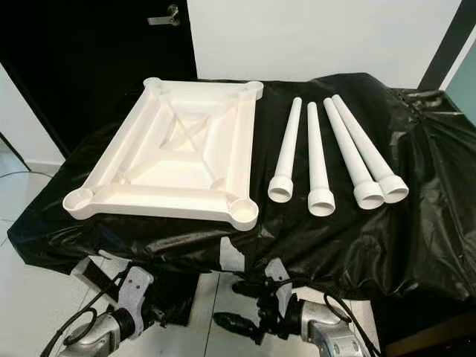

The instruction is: Building children table

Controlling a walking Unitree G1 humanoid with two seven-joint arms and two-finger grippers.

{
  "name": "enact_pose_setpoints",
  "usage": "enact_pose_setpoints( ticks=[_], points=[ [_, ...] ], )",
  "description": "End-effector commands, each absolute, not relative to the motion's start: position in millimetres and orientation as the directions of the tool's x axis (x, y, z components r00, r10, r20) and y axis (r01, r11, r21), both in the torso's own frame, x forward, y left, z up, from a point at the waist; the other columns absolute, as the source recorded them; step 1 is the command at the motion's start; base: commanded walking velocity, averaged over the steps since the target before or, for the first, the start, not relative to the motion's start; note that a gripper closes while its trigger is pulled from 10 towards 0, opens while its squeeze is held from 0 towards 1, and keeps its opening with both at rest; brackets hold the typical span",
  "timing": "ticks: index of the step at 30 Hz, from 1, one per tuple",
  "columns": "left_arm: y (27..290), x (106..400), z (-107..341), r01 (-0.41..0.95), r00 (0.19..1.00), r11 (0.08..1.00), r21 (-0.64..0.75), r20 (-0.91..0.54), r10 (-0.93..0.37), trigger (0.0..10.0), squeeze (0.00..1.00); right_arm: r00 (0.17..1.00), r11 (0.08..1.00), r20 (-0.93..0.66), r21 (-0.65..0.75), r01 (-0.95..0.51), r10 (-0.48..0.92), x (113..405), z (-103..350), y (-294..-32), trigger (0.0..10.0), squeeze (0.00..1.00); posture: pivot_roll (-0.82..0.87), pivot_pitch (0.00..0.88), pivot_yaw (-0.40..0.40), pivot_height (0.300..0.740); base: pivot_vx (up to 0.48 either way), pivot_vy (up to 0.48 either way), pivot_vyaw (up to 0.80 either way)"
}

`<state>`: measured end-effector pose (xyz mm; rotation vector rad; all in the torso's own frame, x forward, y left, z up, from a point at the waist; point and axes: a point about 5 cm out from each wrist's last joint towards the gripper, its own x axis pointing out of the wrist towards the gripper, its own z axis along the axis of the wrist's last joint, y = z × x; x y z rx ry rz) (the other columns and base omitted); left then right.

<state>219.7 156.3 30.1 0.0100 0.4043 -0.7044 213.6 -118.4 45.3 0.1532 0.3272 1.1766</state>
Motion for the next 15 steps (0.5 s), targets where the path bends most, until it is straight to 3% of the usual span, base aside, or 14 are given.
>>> enact_pose_setpoints(
  ticks=[1,15],
  points=[
    [144.3,203.8,45.1,0.870,0.347,0.415,-0.266,-0.267,-0.899,10.0,0.00,0.338,0.370,-0.153,0.309,-0.876,0.929,212.0,51.4,-119.3,10.0,0.00,0.11,0.000,0.002,0.740,0.000,0.000,0.00],
    [161.0,208.1,85.9,0.894,0.330,0.384,-0.230,-0.241,-0.913,10.0,0.00,0.388,0.405,-0.114,0.230,-0.885,0.914,225.0,83.4,-128.5,10.0,0.00,0.10,0.000,0.008,0.740,0.000,0.000,0.00]
  ],
)
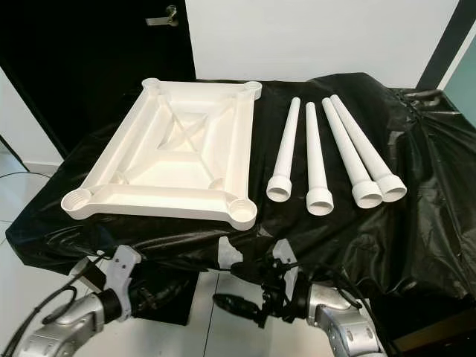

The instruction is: Building children table

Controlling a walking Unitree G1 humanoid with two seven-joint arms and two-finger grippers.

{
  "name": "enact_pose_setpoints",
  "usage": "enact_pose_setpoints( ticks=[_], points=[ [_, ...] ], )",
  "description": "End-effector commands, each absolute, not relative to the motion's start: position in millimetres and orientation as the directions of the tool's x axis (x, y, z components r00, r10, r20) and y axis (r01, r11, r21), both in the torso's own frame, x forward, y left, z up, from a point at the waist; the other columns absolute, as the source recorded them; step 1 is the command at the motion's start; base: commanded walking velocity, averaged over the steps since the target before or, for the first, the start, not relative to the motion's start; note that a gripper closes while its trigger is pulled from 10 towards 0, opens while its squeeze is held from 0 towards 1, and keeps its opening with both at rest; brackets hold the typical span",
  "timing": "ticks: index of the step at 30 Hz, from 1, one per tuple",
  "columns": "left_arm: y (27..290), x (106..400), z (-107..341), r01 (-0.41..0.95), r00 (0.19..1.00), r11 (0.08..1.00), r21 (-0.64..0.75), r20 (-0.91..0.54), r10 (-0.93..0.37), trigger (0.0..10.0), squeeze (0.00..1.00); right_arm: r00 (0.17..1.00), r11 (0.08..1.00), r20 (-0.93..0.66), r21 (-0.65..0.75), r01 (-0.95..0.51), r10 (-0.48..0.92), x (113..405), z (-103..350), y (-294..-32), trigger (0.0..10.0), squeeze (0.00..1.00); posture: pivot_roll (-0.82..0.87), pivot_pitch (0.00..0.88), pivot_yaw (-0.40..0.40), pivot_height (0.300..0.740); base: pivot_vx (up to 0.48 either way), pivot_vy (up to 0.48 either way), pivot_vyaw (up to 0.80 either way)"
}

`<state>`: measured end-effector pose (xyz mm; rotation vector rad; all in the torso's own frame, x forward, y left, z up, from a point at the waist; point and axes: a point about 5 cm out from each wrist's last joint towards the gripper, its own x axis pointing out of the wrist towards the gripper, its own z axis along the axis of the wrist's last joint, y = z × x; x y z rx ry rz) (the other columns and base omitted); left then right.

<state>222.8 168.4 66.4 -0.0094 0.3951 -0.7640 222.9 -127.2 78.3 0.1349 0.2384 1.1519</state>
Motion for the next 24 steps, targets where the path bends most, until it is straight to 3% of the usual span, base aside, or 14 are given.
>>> enact_pose_setpoints(
  ticks=[1,7,10,15,24],
  points=[
    [161.0,208.1,85.9,0.894,0.330,0.384,-0.230,-0.241,-0.913,10.0,0.00,0.388,0.405,-0.114,0.230,-0.885,0.914,225.0,83.4,-128.5,10.0,0.00,0.10,0.000,0.008,0.740,0.000,0.000,0.00],
    [174.7,180.9,82.6,0.908,0.180,0.298,-0.295,-0.367,-0.913,10.0,0.00,0.335,0.362,-0.147,0.248,-0.898,0.931,221.8,80.3,-125.1,10.0,0.00,0.12,0.000,0.005,0.740,0.000,0.000,0.00],
    [179.0,174.4,80.7,0.906,0.157,0.292,-0.306,-0.397,-0.904,10.0,0.00,0.325,0.354,-0.151,0.246,-0.902,0.934,220.5,79.8,-123.2,10.0,0.00,0.12,0.000,0.003,0.740,0.000,0.000,0.00],
    [181.9,177.1,89.5,0.898,0.193,0.313,-0.309,-0.364,-0.911,10.0,0.00,0.342,0.365,-0.132,0.235,-0.901,0.930,223.7,84.5,-122.4,10.0,0.00,0.13,0.003,0.002,0.740,0.000,0.000,0.00],
    [176.5,206.9,139.8,0.895,0.369,0.398,-0.202,-0.166,-0.915,10.0,0.00,0.470,0.472,-0.043,0.119,-0.874,0.881,248.2,117.5,-128.9,10.0,0.00,0.13,0.000,0.003,0.740,0.000,0.000,0.00]
  ],
)
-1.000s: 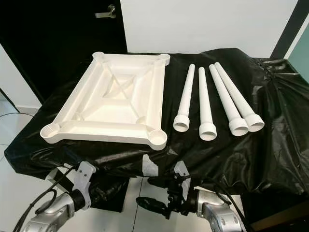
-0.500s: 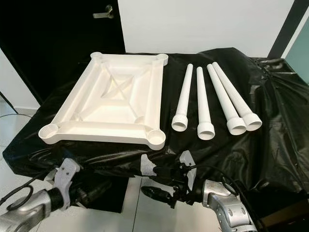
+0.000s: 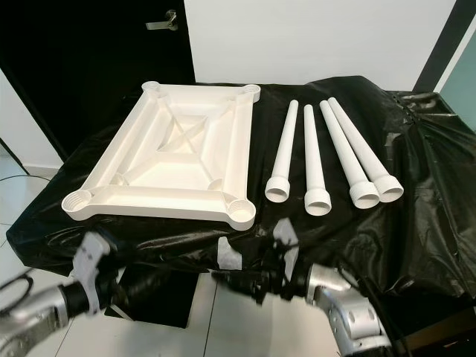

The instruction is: Building children table

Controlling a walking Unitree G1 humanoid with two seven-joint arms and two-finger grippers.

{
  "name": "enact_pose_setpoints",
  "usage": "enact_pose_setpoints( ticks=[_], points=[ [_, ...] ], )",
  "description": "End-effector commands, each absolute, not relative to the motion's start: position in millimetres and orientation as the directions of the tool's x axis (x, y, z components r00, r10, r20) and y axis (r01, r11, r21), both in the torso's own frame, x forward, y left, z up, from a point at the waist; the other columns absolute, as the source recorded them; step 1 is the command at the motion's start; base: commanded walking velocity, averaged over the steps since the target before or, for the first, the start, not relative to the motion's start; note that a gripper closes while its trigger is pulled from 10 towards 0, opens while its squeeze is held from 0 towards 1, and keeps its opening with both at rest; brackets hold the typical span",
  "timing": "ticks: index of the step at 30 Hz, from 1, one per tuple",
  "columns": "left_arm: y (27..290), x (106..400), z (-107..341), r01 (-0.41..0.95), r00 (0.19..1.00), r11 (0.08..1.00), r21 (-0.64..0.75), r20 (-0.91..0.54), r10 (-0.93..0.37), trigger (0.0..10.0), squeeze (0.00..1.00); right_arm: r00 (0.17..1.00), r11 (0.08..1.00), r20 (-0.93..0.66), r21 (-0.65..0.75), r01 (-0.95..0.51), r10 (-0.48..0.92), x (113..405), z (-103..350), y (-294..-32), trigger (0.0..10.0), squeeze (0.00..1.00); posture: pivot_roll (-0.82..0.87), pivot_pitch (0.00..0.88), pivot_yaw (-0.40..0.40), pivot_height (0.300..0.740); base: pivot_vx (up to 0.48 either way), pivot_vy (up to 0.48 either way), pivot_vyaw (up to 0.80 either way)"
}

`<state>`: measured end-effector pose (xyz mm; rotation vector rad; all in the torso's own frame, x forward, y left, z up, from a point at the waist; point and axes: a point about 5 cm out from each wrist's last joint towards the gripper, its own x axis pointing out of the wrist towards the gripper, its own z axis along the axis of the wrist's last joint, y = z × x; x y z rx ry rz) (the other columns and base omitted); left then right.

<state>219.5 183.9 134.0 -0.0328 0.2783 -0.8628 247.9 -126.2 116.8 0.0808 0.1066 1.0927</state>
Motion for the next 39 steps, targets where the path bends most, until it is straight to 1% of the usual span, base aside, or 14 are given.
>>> enact_pose_setpoints(
  ticks=[1,2,6,7,8,11,12,15,19,21,24,27,35,39],
  points=[
    [176.1,213.2,145.8,0.887,0.404,0.424,-0.184,-0.138,-0.904,10.0,0.00,0.491,0.491,-0.034,0.105,-0.865,0.871,253.0,120.5,-130.2,10.0,0.00,0.13,0.000,0.002,0.740,0.000,0.000,0.00],
    [176.1,213.2,145.8,0.887,0.404,0.424,-0.184,-0.138,-0.904,10.0,0.00,0.491,0.491,-0.034,0.105,-0.865,0.871,253.0,120.5,-130.2,10.0,0.00,0.13,0.000,0.002,0.740,0.000,0.000,0.00],
    [176.8,225.9,152.9,0.856,0.483,0.494,-0.151,-0.103,-0.869,10.0,0.00,0.549,0.548,-0.007,0.073,-0.834,0.836,263.9,127.6,-132.7,10.0,0.00,0.13,0.000,0.001,0.740,0.000,0.000,0.00],
    [178.8,236.0,154.4,0.814,0.561,0.566,-0.132,-0.081,-0.824,10.0,0.00,0.607,0.605,0.027,0.058,-0.794,0.794,272.8,134.0,-134.6,10.0,0.00,0.13,0.000,0.000,0.740,0.000,0.000,0.00],
    [178.8,236.0,154.4,0.814,0.561,0.566,-0.132,-0.081,-0.824,10.0,0.00,0.607,0.605,0.027,0.058,-0.794,0.794,272.8,134.0,-134.6,10.0,0.00,0.13,0.000,0.000,0.740,0.000,0.000,0.00],
    [180.9,254.5,153.7,0.715,0.688,0.688,-0.122,-0.053,-0.724,10.0,0.00,0.706,0.706,0.063,0.026,-0.708,0.705,285.4,141.9,-138.3,10.0,0.00,0.12,0.000,0.007,0.740,0.000,0.000,0.00],
    [180.9,254.5,153.7,0.715,0.688,0.688,-0.122,-0.053,-0.724,10.0,0.00,0.706,0.706,0.063,0.026,-0.708,0.705,285.4,141.9,-138.3,10.0,0.00,0.12,0.000,0.007,0.740,0.000,0.000,0.00],
    [182.1,267.6,156.8,0.630,0.771,0.767,-0.121,-0.022,-0.637,10.0,0.00,0.782,0.783,0.082,0.012,-0.621,0.619,292.7,146.4,-143.7,10.0,0.00,0.11,0.000,0.011,0.740,0.000,0.000,0.00],
    [182.4,272.9,158.5,0.596,0.799,0.795,-0.113,-0.014,-0.601,10.0,0.00,0.814,0.817,0.091,0.012,-0.576,0.573,296.2,148.7,-146.1,10.0,0.00,0.11,0.000,0.013,0.740,0.000,0.000,0.00],
    [181.3,280.5,159.4,0.546,0.837,0.832,-0.103,0.007,-0.548,10.0,0.00,0.862,0.866,0.109,0.008,-0.499,0.496,300.8,151.2,-149.9,10.0,0.00,0.10,0.000,0.019,0.740,0.000,0.000,0.00],
    [179.1,284.3,158.5,0.520,0.853,0.848,-0.100,0.017,-0.521,10.0,0.00,0.887,0.893,0.120,0.005,-0.450,0.446,303.1,151.6,-151.8,10.0,0.00,0.09,0.000,0.023,0.740,0.000,0.000,0.00],
    [176.3,292.8,153.9,0.487,0.874,0.873,-0.033,0.003,-0.487,10.0,0.00,0.928,0.936,0.122,-0.018,-0.353,0.352,305.9,148.3,-156.9,10.0,0.00,0.07,0.000,0.033,0.740,0.000,0.000,0.00],
    [173.3,303.2,151.6,0.433,0.901,0.901,0.004,-0.002,-0.433,10.0,0.00,0.962,0.970,0.122,-0.036,-0.240,0.243,308.5,147.1,-164.1,10.0,0.00,0.06,0.000,0.049,0.740,0.000,0.000,0.00],
    [163.6,301.9,160.9,0.466,0.884,0.885,-0.024,0.065,-0.464,10.0,0.00,0.983,0.994,0.157,-0.070,-0.087,0.097,311.2,154.5,-173.7,10.0,0.00,0.04,0.000,0.084,0.740,0.000,0.000,0.00]
  ],
)
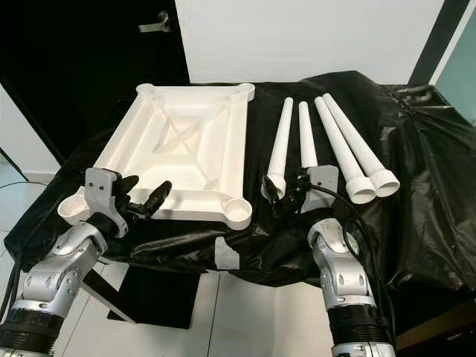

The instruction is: Building children table

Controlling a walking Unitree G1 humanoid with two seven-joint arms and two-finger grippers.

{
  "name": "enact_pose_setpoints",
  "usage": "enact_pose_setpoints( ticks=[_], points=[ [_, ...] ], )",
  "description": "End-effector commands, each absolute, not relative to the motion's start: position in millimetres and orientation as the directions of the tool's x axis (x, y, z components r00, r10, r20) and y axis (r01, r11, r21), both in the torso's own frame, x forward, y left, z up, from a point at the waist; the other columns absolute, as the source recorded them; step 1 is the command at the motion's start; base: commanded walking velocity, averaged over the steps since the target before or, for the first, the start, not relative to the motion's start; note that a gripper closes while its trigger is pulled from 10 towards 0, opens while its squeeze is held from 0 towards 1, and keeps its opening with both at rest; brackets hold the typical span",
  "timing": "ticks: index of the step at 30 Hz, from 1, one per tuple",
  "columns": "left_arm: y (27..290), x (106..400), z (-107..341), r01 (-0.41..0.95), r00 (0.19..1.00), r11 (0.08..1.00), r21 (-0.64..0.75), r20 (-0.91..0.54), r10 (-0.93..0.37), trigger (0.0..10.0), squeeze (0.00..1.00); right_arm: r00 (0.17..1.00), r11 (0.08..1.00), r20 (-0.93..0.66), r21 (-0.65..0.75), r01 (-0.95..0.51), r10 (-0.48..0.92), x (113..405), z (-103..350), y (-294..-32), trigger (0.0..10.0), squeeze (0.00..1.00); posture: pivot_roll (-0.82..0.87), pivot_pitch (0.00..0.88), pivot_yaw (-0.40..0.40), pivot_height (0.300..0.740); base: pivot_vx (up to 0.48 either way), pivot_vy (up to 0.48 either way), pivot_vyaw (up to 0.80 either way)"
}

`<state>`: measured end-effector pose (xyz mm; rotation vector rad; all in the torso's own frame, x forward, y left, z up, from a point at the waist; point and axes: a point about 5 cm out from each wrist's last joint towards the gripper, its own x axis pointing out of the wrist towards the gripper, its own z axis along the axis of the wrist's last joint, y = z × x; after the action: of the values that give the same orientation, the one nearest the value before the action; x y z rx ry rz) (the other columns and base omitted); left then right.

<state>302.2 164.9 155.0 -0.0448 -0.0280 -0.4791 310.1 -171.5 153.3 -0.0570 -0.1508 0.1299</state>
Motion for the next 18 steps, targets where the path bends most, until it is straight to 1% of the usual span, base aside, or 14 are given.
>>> enact_pose_setpoints(
  ticks=[1,4,6,9,10,11,12,15,16,17,18],
  points=[
    [160.1,300.7,161.8,0.494,0.869,0.869,-0.032,0.068,-0.491,10.0,0.00,0.987,0.997,0.153,-0.056,-0.048,0.056,312.1,154.1,-177.1,10.0,0.00,0.04,0.000,0.084,0.740,0.000,0.000,0.00],
    [153.5,298.5,164.6,0.544,0.836,0.839,0.003,0.083,-0.543,10.0,0.00,0.988,0.997,0.154,-0.060,0.043,-0.034,313.5,153.1,-183.9,10.0,0.00,0.05,0.000,0.082,0.740,0.000,0.000,0.00],
    [153.0,299.2,163.5,0.559,0.827,0.829,-0.017,0.078,-0.557,10.0,0.00,0.989,0.996,0.129,-0.053,0.076,-0.069,314.9,150.1,-187.3,10.0,0.00,0.05,0.000,0.083,0.740,0.000,0.000,0.00],
    [152.8,299.2,162.2,0.584,0.811,0.811,-0.028,0.073,-0.581,10.0,0.00,0.991,0.996,0.110,-0.032,0.084,-0.080,315.9,147.9,-189.8,10.0,0.00,0.05,0.000,0.084,0.740,0.000,0.000,0.00],
    [153.5,299.3,162.0,0.581,0.813,0.813,-0.035,0.072,-0.578,10.0,1.00,0.991,0.995,0.105,-0.031,0.091,-0.088,316.6,147.5,-191.1,10.0,0.53,0.05,0.000,0.084,0.740,0.000,0.000,0.00],
    [153.9,299.4,162.0,0.578,0.816,0.815,-0.041,0.071,-0.574,10.0,1.00,0.990,0.995,0.102,-0.031,0.097,-0.093,317.0,147.2,-191.9,10.0,0.53,0.05,0.000,0.084,0.740,0.000,0.000,0.00],
    [153.9,298.7,162.6,0.584,0.811,0.811,-0.048,0.072,-0.580,10.0,1.00,0.991,0.995,0.094,-0.024,0.099,-0.097,317.8,146.6,-192.9,10.0,1.00,0.06,0.000,0.081,0.740,0.000,0.000,0.00],
    [153.6,297.1,164.0,0.591,0.806,0.806,-0.025,0.061,-0.589,10.0,1.00,0.991,0.994,0.088,-0.026,0.107,-0.105,319.8,146.9,-194.0,10.0,1.00,0.07,0.000,0.075,0.740,0.000,0.000,0.00],
    [153.7,296.6,164.4,0.592,0.805,0.806,-0.005,0.050,-0.591,10.0,0.00,0.992,0.994,0.069,-0.019,0.106,-0.104,321.9,145.3,-193.6,10.0,0.15,0.07,0.000,0.072,0.740,0.000,0.000,0.00],
    [153.8,296.3,164.6,0.591,0.806,0.807,0.009,0.043,-0.590,10.0,0.00,0.993,0.994,0.055,-0.014,0.107,-0.107,323.4,144.2,-193.1,10.0,0.15,0.07,0.000,0.072,0.740,0.000,0.000,0.00],
    [154.2,295.9,165.7,0.588,0.807,0.808,0.023,0.043,-0.588,10.0,0.00,0.994,0.995,0.032,-0.007,0.100,-0.100,324.8,141.7,-191.8,10.0,0.00,0.07,0.000,0.073,0.740,0.000,0.000,0.00]
  ],
)
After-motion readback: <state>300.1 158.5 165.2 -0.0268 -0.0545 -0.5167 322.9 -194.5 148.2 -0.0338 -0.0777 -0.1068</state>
